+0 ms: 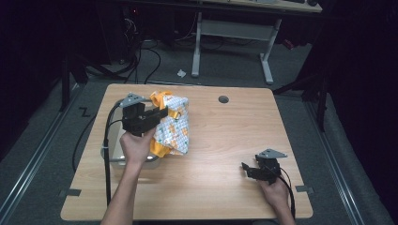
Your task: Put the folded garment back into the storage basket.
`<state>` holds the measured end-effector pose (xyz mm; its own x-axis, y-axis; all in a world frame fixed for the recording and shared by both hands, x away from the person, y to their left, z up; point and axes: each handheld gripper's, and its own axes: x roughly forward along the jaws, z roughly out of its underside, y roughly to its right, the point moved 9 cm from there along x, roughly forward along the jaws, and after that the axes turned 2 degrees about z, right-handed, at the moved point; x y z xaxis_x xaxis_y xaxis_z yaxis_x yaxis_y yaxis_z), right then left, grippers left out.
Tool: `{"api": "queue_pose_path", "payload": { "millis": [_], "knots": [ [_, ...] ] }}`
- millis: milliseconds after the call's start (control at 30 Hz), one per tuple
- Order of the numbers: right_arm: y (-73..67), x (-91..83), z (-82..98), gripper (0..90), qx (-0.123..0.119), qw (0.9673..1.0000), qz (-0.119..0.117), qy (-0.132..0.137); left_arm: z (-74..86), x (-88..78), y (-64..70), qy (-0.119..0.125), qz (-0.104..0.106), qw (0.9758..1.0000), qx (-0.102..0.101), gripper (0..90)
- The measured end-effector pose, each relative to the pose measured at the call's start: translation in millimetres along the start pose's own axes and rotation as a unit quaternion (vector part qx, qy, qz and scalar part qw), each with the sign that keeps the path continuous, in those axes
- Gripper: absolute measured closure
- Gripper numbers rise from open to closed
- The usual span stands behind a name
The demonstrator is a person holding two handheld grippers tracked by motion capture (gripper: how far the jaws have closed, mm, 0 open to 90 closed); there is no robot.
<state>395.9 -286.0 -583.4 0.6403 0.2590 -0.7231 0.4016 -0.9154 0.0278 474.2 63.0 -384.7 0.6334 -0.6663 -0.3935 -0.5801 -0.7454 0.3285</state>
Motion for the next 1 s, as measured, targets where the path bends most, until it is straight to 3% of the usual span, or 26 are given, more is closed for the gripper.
{"api": "queue_pose_path", "payload": {
  "millis": [267, 433, 1000],
  "knots": [
    [0.0, 0.0, 0.0, 29.3, 0.000, 1.0000, 0.000, 0.000, -3.9, -14.4, -16.6, 0.010, -0.006, 0.9998, -0.017, 77.7],
    [0.0, 0.0, 0.0, 29.3, 0.000, 1.0000, 0.000, 0.000, -3.1, -21.4, -24.3, 0.008, -0.017, 0.9997, -0.013, 77.7],
    [0.1, 0.2, -0.1, 29.3, 0.001, 1.0000, 0.000, 0.000, 2.6, -32.8, -54.0, 0.001, -0.028, 0.9990, -0.036, 77.6]
  ]
}}
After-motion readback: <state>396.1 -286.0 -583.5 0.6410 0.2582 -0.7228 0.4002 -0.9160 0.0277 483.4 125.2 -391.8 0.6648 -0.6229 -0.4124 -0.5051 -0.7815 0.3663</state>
